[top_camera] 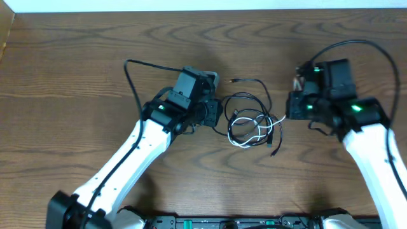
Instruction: Untangle cables
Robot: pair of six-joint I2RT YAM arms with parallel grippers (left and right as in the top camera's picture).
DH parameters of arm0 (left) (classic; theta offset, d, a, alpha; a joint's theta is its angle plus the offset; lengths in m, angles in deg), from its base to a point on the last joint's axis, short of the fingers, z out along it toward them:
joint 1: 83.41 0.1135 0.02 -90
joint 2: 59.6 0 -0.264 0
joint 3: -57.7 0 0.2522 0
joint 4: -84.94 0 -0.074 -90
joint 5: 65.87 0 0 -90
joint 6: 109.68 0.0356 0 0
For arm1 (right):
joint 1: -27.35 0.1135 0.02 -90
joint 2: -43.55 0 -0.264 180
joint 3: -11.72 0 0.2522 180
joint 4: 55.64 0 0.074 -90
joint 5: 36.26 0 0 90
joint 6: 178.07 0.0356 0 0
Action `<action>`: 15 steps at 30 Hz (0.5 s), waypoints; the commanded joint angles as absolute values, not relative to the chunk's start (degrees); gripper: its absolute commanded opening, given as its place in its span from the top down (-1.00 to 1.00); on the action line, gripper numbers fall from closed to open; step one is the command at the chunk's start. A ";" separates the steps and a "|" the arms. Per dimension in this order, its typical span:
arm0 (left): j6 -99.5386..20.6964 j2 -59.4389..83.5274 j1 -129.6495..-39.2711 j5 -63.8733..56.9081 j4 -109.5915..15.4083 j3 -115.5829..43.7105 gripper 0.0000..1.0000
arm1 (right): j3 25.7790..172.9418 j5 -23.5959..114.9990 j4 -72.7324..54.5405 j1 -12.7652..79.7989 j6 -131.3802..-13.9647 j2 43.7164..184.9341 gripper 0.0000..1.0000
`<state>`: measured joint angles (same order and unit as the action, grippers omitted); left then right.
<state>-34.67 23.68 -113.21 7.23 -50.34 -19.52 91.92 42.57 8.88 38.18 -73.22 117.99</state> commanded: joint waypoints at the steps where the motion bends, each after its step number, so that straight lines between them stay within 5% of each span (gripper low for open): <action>1: -34.30 27.42 -113.39 1.70 -50.75 -19.37 0.22 | 94.30 42.22 9.10 35.47 -72.52 111.84 0.98; 15: -32.02 34.24 -117.41 -6.26 -54.73 -19.28 0.22 | 96.36 42.22 9.21 30.93 -71.16 106.03 0.98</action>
